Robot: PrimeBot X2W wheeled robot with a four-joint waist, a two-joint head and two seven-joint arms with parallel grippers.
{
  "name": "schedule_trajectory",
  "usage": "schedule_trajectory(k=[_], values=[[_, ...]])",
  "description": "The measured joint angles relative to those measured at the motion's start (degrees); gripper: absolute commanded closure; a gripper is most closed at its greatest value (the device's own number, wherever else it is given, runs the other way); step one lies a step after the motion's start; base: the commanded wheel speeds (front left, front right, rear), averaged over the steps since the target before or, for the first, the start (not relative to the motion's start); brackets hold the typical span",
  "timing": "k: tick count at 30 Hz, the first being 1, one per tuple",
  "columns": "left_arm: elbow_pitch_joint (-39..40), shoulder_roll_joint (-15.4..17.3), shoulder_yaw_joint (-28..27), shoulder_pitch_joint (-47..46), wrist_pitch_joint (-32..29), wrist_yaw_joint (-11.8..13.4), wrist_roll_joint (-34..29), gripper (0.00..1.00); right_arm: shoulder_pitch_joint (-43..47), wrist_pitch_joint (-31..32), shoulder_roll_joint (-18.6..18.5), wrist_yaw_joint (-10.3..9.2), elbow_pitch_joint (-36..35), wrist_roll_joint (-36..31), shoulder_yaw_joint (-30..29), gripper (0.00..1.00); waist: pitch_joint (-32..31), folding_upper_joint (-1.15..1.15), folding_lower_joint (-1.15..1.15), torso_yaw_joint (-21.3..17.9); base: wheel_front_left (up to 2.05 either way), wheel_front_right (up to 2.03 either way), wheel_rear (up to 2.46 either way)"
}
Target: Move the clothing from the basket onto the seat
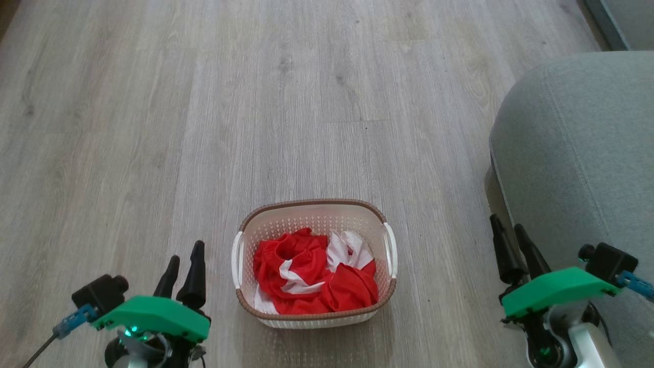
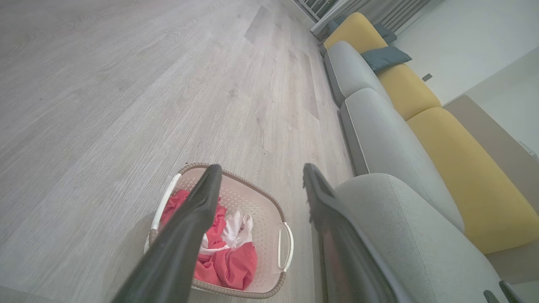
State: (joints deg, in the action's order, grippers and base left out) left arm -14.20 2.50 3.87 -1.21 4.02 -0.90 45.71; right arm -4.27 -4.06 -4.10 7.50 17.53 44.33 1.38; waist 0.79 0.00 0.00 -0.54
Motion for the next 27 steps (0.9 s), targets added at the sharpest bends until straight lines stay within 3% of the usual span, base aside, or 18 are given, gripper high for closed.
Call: schedule_trajectory(k=[27], values=[[2.13,2.23,5.15,-0.84,4.24,4.65,-18.23,0.0,-1.1,-4.11,-1.6,0.0,1.93,-18.41,3.47,0.0,0.28,0.0,0.0,-0.22,0.0,0.0,0.0]])
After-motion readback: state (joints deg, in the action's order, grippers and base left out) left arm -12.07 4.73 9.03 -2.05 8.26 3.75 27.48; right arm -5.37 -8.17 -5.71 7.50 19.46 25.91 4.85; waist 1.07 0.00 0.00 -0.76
